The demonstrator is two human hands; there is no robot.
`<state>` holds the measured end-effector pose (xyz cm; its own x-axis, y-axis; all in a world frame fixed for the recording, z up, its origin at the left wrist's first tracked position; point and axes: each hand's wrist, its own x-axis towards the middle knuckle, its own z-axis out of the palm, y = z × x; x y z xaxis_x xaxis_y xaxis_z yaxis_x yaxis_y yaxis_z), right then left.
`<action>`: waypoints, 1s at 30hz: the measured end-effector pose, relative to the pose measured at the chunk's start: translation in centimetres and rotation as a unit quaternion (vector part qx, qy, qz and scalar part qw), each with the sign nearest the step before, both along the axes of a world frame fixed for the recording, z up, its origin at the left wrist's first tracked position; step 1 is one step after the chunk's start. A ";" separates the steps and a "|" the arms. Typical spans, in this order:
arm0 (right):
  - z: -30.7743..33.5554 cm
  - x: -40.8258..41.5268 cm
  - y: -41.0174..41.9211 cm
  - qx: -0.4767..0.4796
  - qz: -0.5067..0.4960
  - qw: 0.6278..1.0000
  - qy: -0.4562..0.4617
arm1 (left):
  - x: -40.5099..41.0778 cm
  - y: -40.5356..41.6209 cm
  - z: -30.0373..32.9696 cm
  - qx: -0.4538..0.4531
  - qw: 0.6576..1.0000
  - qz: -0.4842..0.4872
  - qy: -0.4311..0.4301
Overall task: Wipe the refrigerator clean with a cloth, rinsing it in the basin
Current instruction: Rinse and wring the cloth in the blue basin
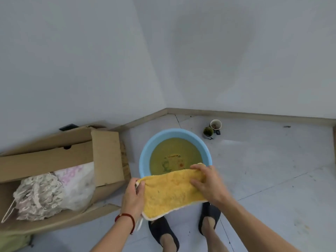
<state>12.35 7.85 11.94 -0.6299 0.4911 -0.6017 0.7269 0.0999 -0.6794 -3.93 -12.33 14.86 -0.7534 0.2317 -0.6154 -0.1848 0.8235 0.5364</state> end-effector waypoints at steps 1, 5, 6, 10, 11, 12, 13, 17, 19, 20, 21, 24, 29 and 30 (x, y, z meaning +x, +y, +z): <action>-1.9 -0.5 -0.3 0.046 -0.009 0.999 0.004 | -0.1 0.1 -2.4 -0.010 1.000 0.012 -0.004; -11.9 -3.3 -0.1 0.212 -0.005 0.976 0.046 | -1.3 2.6 -13.4 0.010 0.998 0.056 0.007; -14.8 -3.8 0.2 0.230 0.011 0.972 0.035 | -1.5 3.3 -16.3 0.016 0.999 0.050 0.008; -26.2 -5.0 0.7 0.236 0.151 0.951 -0.131 | -1.4 5.3 -27.8 -0.015 1.000 0.007 0.003; -28.3 -5.5 0.6 0.245 0.177 0.939 -0.166 | -1.2 5.6 -30.4 -0.044 0.999 0.021 -0.007; -29.7 -6.0 0.5 0.243 0.176 0.936 -0.185 | -1.0 6.2 -32.1 -0.074 0.996 0.033 -0.025; -30.9 -6.6 0.4 0.232 0.154 0.940 -0.199 | -0.7 7.0 -33.3 -0.097 0.994 0.043 -0.037; -33.8 -9.1 -1.5 0.128 0.020 0.971 -0.200 | 0.5 10.0 -35.8 -0.105 0.988 0.077 -0.079; -34.6 -9.9 -3.1 0.069 -0.080 0.985 -0.140 | 0.6 10.9 -37.0 -0.075 0.982 0.146 -0.092; -34.7 -10.2 -3.7 0.037 -0.132 0.986 -0.092 | 0.7 11.0 -37.4 -0.049 0.981 0.163 -0.094; -34.8 -10.6 -4.1 0.017 -0.172 0.984 -0.048 | 0.8 11.1 -37.7 -0.016 0.981 0.170 -0.095; -35.0 -10.9 -3.7 -0.002 -0.185 0.983 0.014 | 0.4 10.9 -38.4 0.026 0.979 0.149 -0.136; -36.8 -10.5 -0.9 0.225 0.162 0.960 -0.037 | -0.9 9.2 -36.2 -0.058 0.996 -0.018 -0.071; -36.9 -10.5 -0.3 0.275 0.198 0.939 -0.055 | -0.9 8.5 -36.2 -0.076 0.995 0.003 -0.058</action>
<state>1.80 7.56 -24.96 -0.7779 0.4863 -0.3980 0.6211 0.6912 -0.3695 -4.81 -3.84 -21.31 -0.6758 0.1241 -0.7266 -0.2443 0.8923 0.3797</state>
